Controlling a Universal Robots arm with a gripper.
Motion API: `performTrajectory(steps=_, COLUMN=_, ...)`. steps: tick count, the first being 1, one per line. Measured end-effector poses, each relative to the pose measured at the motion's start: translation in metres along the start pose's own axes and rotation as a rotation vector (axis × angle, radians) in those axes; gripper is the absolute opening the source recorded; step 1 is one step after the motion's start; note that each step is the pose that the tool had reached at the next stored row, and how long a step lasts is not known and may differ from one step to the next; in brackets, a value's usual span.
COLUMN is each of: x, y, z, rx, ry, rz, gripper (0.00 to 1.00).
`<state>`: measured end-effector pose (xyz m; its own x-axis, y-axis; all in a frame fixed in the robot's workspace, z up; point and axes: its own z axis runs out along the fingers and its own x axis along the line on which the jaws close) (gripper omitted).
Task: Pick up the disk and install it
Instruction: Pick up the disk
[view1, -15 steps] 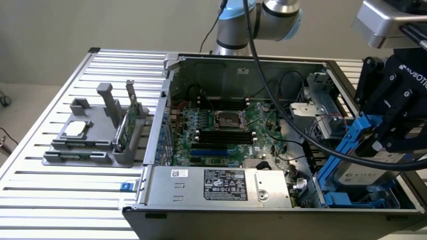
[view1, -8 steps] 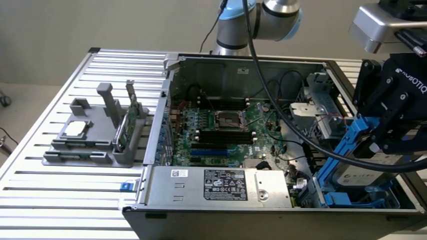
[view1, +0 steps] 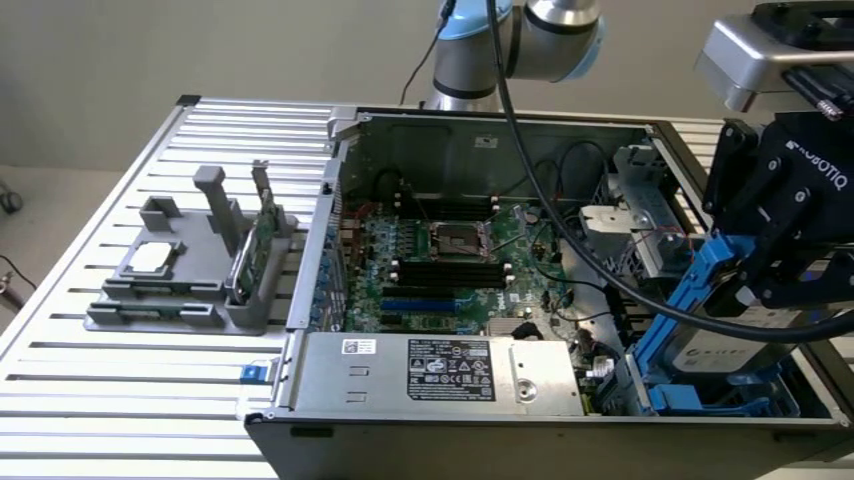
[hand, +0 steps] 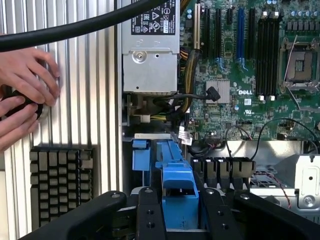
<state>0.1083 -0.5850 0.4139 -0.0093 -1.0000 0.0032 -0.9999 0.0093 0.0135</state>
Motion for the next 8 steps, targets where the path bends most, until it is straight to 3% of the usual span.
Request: performTrajectory(steps=8, x=-0.0007, y=-0.0008, z=0.0081, rx=-0.0011, ry=0.0002, rz=0.0, gripper=0.33)
